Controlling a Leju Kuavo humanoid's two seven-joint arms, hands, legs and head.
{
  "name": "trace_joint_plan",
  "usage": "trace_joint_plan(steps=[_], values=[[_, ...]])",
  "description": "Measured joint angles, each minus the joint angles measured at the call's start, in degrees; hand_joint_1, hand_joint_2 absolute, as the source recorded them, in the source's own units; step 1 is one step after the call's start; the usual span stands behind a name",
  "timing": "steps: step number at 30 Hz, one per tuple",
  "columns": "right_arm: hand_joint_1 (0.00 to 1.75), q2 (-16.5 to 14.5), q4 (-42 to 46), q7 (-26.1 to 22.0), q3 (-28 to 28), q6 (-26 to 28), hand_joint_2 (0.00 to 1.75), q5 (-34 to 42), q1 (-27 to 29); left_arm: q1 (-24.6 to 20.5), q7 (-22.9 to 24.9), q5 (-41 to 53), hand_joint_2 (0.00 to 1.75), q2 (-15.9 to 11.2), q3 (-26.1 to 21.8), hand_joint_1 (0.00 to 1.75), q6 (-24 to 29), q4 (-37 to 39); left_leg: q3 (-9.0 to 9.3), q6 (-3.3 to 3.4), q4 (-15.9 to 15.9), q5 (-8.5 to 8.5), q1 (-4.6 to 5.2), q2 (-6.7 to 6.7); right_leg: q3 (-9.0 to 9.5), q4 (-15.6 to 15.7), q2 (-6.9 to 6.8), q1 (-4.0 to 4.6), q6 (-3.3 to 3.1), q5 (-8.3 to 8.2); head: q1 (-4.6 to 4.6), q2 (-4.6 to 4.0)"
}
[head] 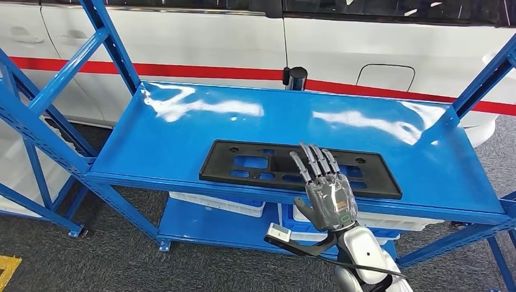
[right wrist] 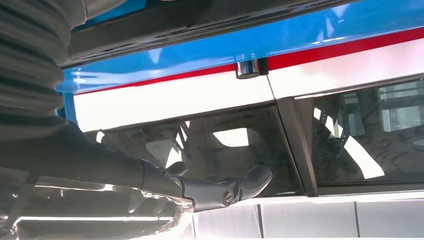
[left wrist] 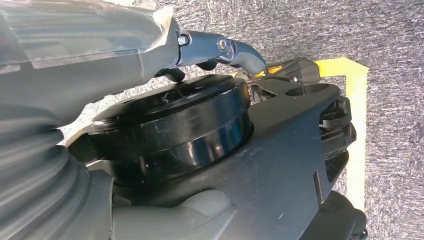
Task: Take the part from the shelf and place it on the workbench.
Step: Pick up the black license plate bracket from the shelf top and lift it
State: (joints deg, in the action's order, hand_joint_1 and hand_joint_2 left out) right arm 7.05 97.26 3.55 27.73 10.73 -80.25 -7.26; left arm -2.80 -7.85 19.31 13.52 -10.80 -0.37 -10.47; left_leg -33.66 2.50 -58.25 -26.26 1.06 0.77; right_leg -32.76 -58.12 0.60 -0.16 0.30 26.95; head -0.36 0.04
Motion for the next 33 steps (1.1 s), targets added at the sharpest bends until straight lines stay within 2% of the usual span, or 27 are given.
trace_joint_plan(steps=[13,33], values=[[0.00,-3.4,-9.9,-0.2,2.5,0.0,1.75,1.5,-6.3,0.0,-0.1,0.0,1.75,0.1,0.0,0.00,-0.2,0.0,0.00,-0.01,0.0,0.01,0.00,0.01,0.00,0.0,-0.01,0.00,0.00,0.00,0.00,0.00],[0.00,-4.7,-14.8,0.5,3.6,0.2,1.75,1.9,-7.8,0.0,-0.1,0.4,1.75,0.0,0.0,0.00,-0.7,0.0,0.00,0.00,0.0,0.01,0.00,0.01,-0.02,0.0,-0.01,0.00,0.00,0.00,-0.01,0.00]])
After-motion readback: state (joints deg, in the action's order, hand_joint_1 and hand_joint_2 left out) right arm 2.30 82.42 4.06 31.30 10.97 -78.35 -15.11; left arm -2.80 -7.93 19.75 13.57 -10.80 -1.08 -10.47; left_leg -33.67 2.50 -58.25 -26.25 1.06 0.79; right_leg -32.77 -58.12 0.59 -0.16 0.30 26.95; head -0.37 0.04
